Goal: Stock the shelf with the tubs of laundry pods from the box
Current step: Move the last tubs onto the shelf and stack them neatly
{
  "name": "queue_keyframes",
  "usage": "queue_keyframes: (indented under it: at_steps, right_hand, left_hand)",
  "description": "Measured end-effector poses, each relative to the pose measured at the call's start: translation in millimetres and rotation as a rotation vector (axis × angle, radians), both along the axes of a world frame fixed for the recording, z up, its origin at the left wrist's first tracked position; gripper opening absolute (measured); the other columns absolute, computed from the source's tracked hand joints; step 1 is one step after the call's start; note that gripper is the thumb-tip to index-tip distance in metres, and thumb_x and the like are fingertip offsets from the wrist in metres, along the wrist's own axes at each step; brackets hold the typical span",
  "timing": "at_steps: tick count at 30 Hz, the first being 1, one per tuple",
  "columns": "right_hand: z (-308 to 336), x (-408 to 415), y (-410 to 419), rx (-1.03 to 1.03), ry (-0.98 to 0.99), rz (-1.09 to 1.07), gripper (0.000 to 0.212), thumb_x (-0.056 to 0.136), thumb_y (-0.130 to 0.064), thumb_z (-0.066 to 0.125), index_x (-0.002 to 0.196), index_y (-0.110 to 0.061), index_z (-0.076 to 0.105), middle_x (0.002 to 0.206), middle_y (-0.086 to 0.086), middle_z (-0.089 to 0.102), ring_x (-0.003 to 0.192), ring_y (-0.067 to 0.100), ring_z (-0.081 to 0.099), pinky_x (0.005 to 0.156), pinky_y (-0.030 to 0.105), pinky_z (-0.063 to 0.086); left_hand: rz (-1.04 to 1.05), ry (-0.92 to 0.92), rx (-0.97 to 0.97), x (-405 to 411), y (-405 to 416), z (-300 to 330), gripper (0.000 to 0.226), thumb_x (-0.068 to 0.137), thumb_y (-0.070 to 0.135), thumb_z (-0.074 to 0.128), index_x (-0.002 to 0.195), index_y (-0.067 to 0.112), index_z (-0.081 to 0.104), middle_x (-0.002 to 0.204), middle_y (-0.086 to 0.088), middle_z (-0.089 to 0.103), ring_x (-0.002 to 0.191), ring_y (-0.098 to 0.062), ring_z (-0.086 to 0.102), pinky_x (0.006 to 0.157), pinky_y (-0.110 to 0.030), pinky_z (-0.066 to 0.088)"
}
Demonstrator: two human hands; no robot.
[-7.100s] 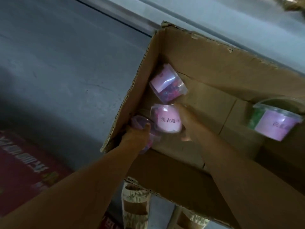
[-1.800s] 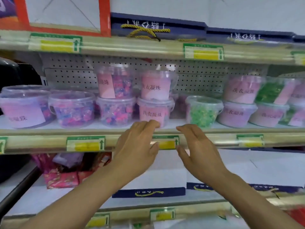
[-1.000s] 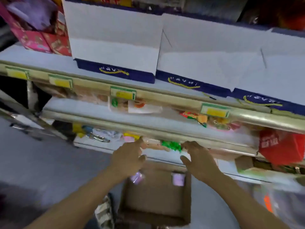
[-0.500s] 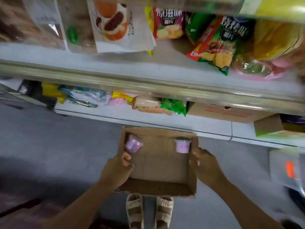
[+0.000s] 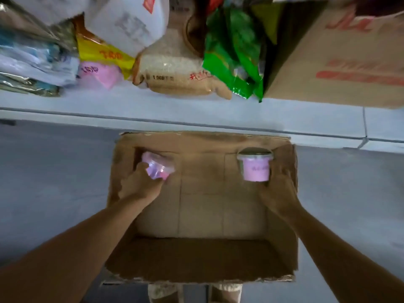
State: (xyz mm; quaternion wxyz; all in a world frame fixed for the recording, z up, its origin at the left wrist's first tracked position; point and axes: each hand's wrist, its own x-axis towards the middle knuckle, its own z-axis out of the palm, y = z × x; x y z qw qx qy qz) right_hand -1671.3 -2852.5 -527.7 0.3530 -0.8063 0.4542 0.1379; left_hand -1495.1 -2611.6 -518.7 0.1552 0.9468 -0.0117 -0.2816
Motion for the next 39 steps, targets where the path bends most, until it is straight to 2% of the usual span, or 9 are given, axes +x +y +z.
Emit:
queue_keyframes:
  at_steps: [4, 9, 13, 17, 22, 27, 31, 33, 39]
  right_hand:
    - [-48.6, 15.4, -14.6, -0.054, 0.063, 0.062, 0.084, 0.083, -0.035, 0.064, 0.148, -0.018, 0.014, 0.145, 0.016, 0.034, 0.132, 0.039, 0.033, 0.104, 0.047, 0.036]
    - [-95.8, 17.0, -21.1, -0.116, 0.11, 0.031, 0.088, 0.086, -0.041, 0.06, 0.15, -0.023, 0.001, 0.154, 0.018, 0.011, 0.141, 0.04, 0.012, 0.113, 0.05, 0.019]
    - [-108.2, 17.2, -17.5, -0.104, 0.001, -0.063, 0.076, 0.083, -0.034, 0.065, 0.144, -0.022, 0.022, 0.143, 0.021, 0.025, 0.13, 0.042, 0.03, 0.106, 0.049, 0.033]
    - [-109.7, 25.0, -2.1, -0.184, -0.056, -0.087, 0.058, 0.082, -0.026, 0.067, 0.126, -0.004, 0.037, 0.132, 0.024, 0.031, 0.119, 0.04, 0.04, 0.096, 0.043, 0.041]
    - [-117.3, 22.8, 6.4, -0.2, -0.024, -0.161, 0.069, 0.079, -0.011, 0.068, 0.132, 0.001, 0.028, 0.134, 0.025, 0.028, 0.124, 0.041, 0.032, 0.105, 0.046, 0.034]
    - [-120.9, 5.7, -2.3, -0.044, 0.093, -0.134, 0.065, 0.087, -0.029, 0.06, 0.141, -0.02, 0.026, 0.145, 0.02, 0.017, 0.134, 0.041, 0.019, 0.111, 0.051, 0.026]
    - [-121.9, 8.3, -7.6, 0.108, 0.161, -0.1, 0.064, 0.09, -0.034, 0.054, 0.145, -0.032, 0.02, 0.142, 0.017, 0.029, 0.128, 0.037, 0.031, 0.091, 0.036, 0.038]
    - [-118.4, 7.3, -6.9, 0.121, 0.165, -0.092, 0.065, 0.089, -0.035, 0.054, 0.145, -0.029, 0.02, 0.136, 0.018, 0.039, 0.123, 0.035, 0.036, 0.08, 0.031, 0.036]
    - [-59.5, 5.4, 7.4, 0.135, 0.079, -0.188, 0.056, 0.093, -0.037, 0.052, 0.138, -0.011, 0.033, 0.122, 0.015, 0.054, 0.097, 0.027, 0.053, 0.075, 0.031, 0.043]
  left_hand:
    - [0.103, 0.059, 0.072, 11.0, -0.3, -55.0, 0.083, 0.074, 0.046, 0.067, 0.141, 0.011, 0.035, 0.144, -0.021, 0.037, 0.131, -0.042, 0.035, 0.107, -0.056, 0.03]
    - [0.295, 0.115, 0.014, 29.0, -1.9, -105.3, 0.076, 0.085, 0.046, 0.06, 0.145, 0.011, 0.027, 0.145, -0.022, 0.034, 0.131, -0.042, 0.034, 0.107, -0.049, 0.031]
    - [0.418, 0.155, -0.011, 31.0, -3.4, -124.7, 0.074, 0.09, 0.048, 0.053, 0.144, 0.011, 0.02, 0.137, -0.021, 0.042, 0.119, -0.04, 0.047, 0.09, -0.042, 0.04]
    - [0.472, 0.153, -0.008, 29.8, -6.3, -129.8, 0.076, 0.085, 0.043, 0.06, 0.142, 0.009, 0.023, 0.138, -0.023, 0.04, 0.122, -0.041, 0.045, 0.1, -0.048, 0.038]
    - [0.436, 0.191, -0.157, 6.8, -11.0, -129.8, 0.059, 0.086, 0.033, 0.062, 0.134, 0.008, 0.039, 0.128, -0.017, 0.052, 0.114, -0.035, 0.053, 0.093, -0.043, 0.044]
    - [0.333, 0.213, -0.212, -15.6, -17.3, -136.2, 0.056, 0.083, 0.047, 0.061, 0.127, 0.016, 0.046, 0.113, -0.006, 0.061, 0.095, -0.023, 0.061, 0.077, -0.035, 0.053]
    - [0.353, 0.214, -0.219, -24.1, -18.5, -135.7, 0.054, 0.083, 0.044, 0.062, 0.125, 0.015, 0.046, 0.111, -0.006, 0.06, 0.092, -0.022, 0.058, 0.07, -0.031, 0.048]
    - [0.363, 0.226, -0.229, -24.3, -16.8, -129.0, 0.053, 0.084, 0.044, 0.061, 0.125, 0.015, 0.046, 0.111, -0.006, 0.059, 0.094, -0.023, 0.057, 0.072, -0.033, 0.05]
    - [0.357, 0.231, -0.31, -29.5, -6.0, -72.1, 0.047, 0.084, 0.04, 0.063, 0.12, 0.015, 0.047, 0.108, -0.001, 0.058, 0.096, -0.019, 0.056, 0.078, -0.035, 0.05]
